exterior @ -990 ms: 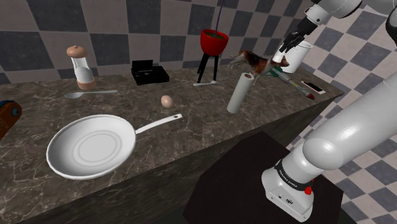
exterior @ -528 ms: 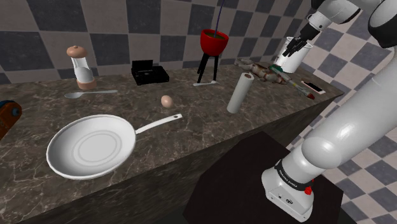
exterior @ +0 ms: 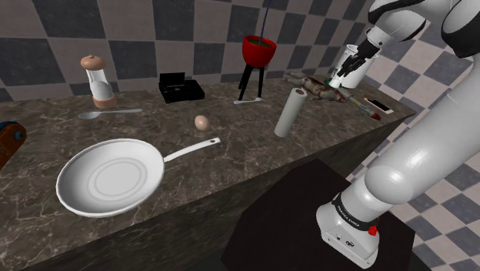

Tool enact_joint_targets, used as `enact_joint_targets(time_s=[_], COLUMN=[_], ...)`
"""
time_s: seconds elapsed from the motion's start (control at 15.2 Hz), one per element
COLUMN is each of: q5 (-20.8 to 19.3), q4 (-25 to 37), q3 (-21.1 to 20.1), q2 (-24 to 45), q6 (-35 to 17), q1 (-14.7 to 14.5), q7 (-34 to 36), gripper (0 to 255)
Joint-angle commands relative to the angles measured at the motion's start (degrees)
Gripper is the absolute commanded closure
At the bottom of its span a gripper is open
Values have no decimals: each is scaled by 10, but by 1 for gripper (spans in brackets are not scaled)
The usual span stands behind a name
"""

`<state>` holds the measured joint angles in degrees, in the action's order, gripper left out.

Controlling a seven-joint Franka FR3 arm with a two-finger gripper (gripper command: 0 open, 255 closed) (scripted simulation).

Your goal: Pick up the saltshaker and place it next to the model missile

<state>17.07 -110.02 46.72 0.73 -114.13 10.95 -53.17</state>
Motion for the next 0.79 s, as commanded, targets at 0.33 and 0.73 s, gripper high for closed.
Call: enact_joint_targets(time_s=[0.33, 0.73], q5=[23, 50], q4=[-38, -65], q3=[0, -2], q2=[18, 40], q6=[-47, -83], q1=[1, 5], q7=[-24, -50], gripper=[255, 255])
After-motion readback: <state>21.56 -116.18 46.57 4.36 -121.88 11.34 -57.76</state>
